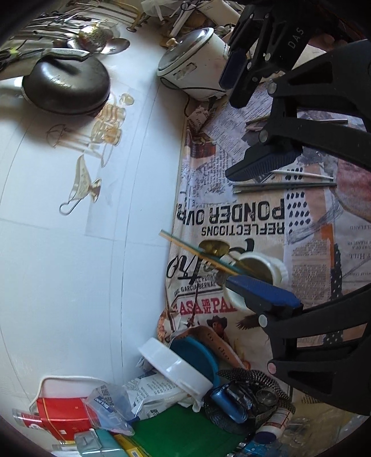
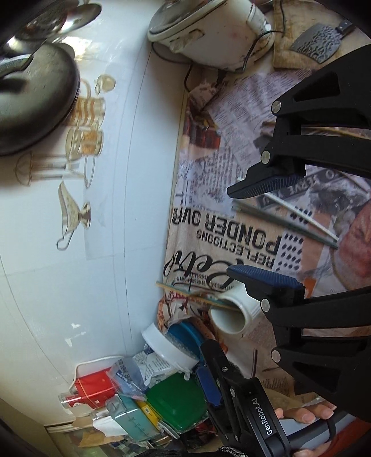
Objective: Organize utensils
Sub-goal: 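Open both tools to drop the fork and spoon into the cup, then grasp the pink stick with the right tool while the left tool grasps the white stick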
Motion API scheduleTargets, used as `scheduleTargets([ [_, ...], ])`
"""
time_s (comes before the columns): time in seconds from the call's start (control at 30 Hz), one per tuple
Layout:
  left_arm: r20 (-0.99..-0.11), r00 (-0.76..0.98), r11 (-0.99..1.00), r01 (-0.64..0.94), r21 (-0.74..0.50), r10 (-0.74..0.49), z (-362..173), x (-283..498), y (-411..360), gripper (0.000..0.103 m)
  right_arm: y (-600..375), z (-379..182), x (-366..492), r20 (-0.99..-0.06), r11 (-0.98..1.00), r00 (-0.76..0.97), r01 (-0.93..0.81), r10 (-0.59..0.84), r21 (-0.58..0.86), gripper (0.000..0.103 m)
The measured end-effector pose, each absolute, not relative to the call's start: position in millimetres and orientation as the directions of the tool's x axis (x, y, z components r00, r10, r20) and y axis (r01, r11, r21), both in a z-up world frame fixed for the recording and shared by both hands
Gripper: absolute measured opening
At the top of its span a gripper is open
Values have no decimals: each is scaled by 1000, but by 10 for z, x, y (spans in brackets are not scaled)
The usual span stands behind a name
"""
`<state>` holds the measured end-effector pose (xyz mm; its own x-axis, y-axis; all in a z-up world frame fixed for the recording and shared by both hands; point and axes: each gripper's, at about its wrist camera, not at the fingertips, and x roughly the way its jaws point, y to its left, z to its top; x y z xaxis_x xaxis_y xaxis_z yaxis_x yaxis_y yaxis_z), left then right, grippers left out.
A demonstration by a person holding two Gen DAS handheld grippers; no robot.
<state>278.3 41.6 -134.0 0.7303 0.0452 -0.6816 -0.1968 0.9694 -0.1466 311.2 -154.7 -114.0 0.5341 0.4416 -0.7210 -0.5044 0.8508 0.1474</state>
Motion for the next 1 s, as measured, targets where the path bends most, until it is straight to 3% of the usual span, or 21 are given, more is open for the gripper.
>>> scheduleTargets([
  [0.37, -787, 617, 978, -178, -111, 23, -1976, 3037, -261, 71, -2345, -1556, 3236, -797, 901, 494, -412, 348, 138, 47],
  [0.8, -900, 435, 994, -82, -69, -26, -2896, 3506, -786, 71, -2964, -2428, 3441, -911, 943, 313, -281, 268, 180, 47],
  [1.0, -920, 387, 997, -12, -75, -65, -3148, 3778, -950, 47, -2916, -2667, 3510, -918, 926, 230, -279, 323, 255, 47],
])
